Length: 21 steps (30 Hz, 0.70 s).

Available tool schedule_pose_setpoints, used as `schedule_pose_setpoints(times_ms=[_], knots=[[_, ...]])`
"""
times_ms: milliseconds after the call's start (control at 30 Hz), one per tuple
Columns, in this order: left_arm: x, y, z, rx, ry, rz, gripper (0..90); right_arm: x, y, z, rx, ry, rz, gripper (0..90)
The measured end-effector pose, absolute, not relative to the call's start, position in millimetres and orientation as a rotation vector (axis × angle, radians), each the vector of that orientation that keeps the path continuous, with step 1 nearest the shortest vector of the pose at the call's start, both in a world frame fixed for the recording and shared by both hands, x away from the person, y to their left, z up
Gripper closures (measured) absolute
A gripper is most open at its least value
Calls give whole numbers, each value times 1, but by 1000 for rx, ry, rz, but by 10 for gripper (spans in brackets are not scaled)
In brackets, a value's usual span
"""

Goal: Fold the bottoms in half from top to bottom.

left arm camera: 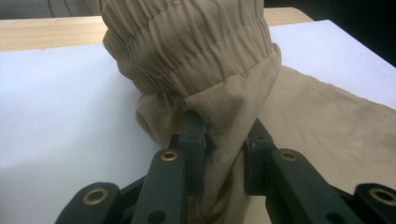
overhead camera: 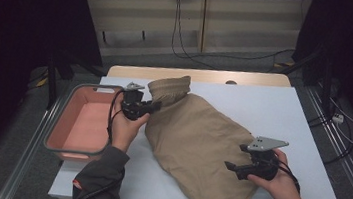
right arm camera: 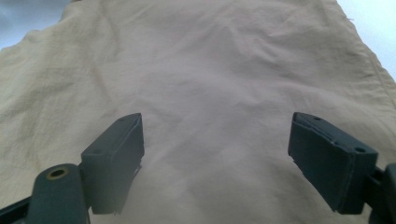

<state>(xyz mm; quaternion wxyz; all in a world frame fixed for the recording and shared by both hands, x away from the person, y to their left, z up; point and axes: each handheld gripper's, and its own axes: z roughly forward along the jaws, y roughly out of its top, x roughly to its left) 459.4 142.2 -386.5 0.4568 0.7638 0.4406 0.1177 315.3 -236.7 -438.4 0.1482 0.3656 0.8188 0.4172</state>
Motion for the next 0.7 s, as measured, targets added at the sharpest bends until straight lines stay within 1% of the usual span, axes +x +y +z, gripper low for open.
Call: schedule_pose_setpoints(times_ms=[233,533,700], knots=[[446,131,-389,1903,1009,257,756,316,-236,-439,1047,2361,1198,181],[412,106,-397,2054,828,313,756,315,-237,-440,1048,2359,1184,181],[398,99,-407,2096,777,292,741,314,-234,-438,1039,2360,1193,181]])
